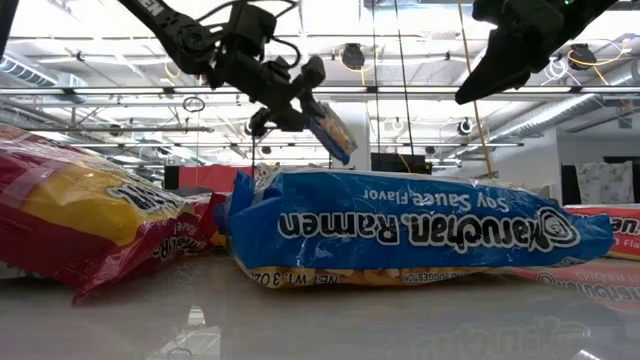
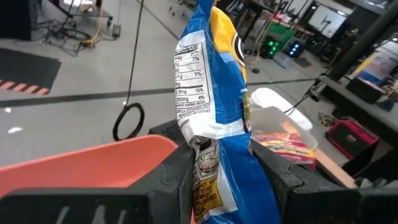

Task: Sort Maruchan noodles
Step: Put the top blue noodle pack into the orange bin

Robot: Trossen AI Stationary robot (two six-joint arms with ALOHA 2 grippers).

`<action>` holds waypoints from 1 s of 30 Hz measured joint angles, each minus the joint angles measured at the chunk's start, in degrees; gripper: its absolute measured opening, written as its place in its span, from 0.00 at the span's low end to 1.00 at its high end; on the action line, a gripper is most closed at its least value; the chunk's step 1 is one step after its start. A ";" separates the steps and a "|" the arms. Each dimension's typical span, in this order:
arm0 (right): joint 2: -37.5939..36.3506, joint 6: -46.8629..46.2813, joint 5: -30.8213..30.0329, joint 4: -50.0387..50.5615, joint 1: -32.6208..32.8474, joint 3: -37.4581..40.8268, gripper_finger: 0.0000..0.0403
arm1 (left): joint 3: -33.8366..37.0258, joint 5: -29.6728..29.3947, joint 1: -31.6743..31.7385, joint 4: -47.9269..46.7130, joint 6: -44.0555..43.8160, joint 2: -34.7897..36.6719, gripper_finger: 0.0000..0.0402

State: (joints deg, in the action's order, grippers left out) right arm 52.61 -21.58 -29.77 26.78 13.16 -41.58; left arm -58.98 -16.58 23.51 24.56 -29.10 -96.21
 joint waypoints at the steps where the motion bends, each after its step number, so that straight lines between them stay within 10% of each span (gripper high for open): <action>1: -0.01 0.00 -0.01 -0.02 0.09 0.00 0.23 | 0.00 -0.17 0.00 0.04 -0.27 -0.54 0.30; 30: 0.01 5.16 -0.81 -0.52 1.86 0.02 0.23 | 0.04 -15.47 -4.94 9.17 -10.65 -7.76 0.30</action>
State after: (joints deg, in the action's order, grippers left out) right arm 52.62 -16.43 -30.58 26.26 15.02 -41.56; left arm -58.94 -32.05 18.57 33.72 -39.75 -103.97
